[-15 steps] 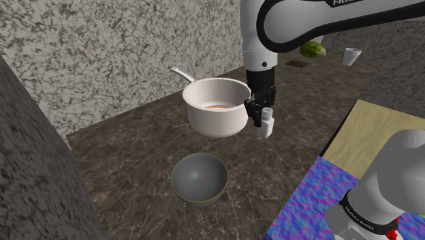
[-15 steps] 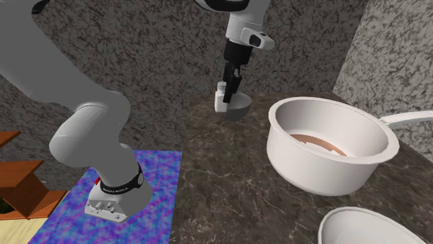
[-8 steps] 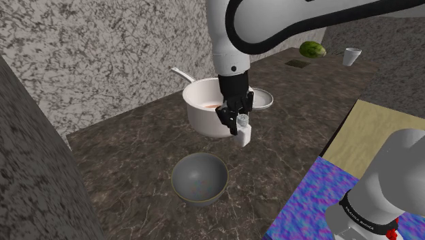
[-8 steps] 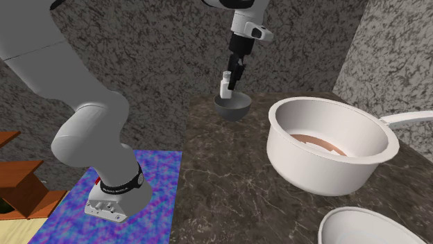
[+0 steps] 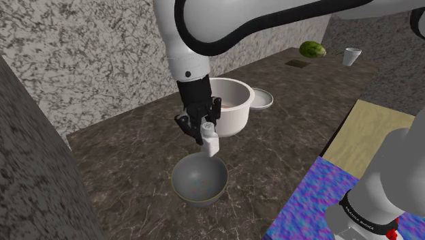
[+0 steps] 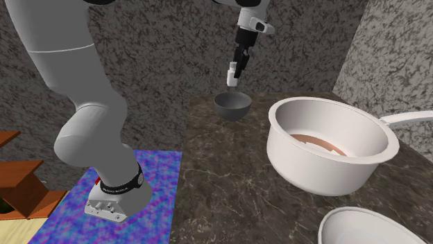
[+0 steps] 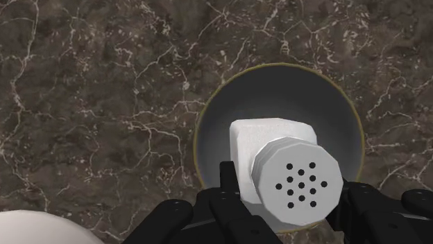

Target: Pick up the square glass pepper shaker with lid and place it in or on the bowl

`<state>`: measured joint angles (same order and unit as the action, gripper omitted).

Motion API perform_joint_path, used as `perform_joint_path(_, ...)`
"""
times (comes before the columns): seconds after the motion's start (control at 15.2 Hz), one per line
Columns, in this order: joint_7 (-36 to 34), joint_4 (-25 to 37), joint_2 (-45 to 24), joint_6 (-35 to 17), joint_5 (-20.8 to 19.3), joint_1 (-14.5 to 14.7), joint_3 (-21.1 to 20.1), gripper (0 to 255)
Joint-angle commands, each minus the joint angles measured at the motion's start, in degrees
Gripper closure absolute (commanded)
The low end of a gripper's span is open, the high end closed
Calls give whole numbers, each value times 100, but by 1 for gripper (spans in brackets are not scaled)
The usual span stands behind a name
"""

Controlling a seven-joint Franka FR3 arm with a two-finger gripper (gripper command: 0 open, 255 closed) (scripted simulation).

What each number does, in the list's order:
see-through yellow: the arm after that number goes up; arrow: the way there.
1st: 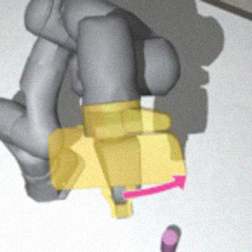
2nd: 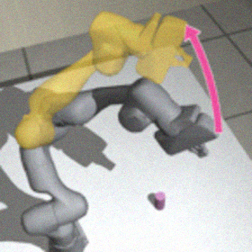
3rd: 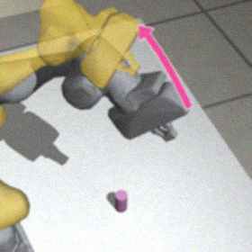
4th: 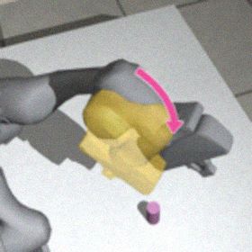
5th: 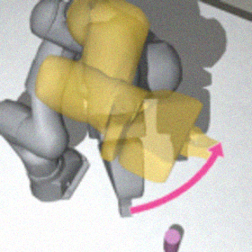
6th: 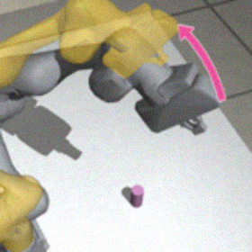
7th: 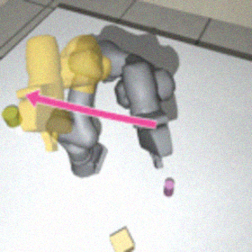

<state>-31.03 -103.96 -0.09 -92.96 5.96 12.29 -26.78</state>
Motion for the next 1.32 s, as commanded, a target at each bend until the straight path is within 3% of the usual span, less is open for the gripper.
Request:
perform_joint_path(0.0,-307,406,-407,12,-135,133,-130,255)
perform_joint_path(0.07,-396,553,-538,36,-185,182,-160,255)
perform_joint_path(1.06,-356,-400,-728,-1085,-261,207,-148,255)
perform_joint_path(1.25,-356,-400,-728,-1085,-261,207,-148,255)
